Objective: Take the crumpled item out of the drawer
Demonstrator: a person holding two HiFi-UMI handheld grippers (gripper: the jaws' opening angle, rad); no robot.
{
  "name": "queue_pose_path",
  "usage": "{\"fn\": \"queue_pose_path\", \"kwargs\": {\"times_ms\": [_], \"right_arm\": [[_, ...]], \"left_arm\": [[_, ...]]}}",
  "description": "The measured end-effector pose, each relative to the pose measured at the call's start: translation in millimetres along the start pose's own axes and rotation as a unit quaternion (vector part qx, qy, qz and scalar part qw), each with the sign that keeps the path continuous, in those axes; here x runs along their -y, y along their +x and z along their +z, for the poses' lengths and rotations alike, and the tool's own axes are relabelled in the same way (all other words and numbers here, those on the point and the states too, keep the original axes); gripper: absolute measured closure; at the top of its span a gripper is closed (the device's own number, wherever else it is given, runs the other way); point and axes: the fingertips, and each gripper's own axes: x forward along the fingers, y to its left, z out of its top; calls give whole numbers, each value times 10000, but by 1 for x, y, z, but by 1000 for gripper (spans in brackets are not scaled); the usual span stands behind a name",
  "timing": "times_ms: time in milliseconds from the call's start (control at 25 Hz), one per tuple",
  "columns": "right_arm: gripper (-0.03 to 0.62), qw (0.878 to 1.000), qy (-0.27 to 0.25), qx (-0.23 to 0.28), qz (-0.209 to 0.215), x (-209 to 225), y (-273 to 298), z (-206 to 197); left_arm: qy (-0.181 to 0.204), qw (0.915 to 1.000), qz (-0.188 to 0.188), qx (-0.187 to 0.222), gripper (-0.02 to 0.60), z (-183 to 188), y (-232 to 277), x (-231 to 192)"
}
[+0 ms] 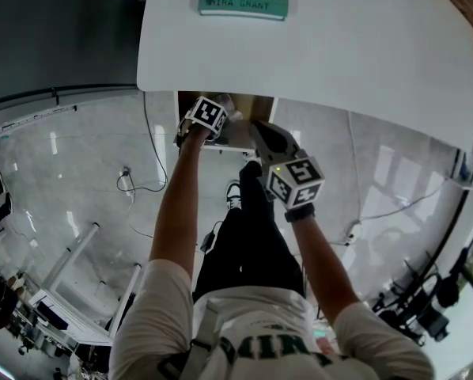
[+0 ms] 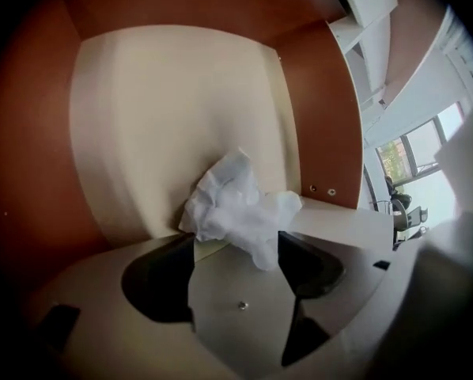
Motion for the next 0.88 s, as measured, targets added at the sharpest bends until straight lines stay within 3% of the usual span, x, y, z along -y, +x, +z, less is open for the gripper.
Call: {"fn": "queue_pose_path", "kwargs": {"times_ms": [200,400,440,520,800,880], "right_arm": [[591,10000,46,35,-30,9,-3,1],[591,10000,66,51,-32,14,-5,1],[591,10000,72,55,-30,15,-6,1],[591,9999,95,59,-49,17,-9,2],[591,9998,172,75,-72,19,-14,5],[591,9998,173,94,-44,19,-14,3]], "left_arm": [[-156,9998,4,-121,270,3,4,2],[-72,9998,168,-124,331,11,5,4],[-99,9997,167,-155,360,10,7,7],[-159,9996,198,-134,563,9,11,12],[-14,9996,264,97,581,7,9,19],[140,9985,442,285,583,9,-3,14]]}}
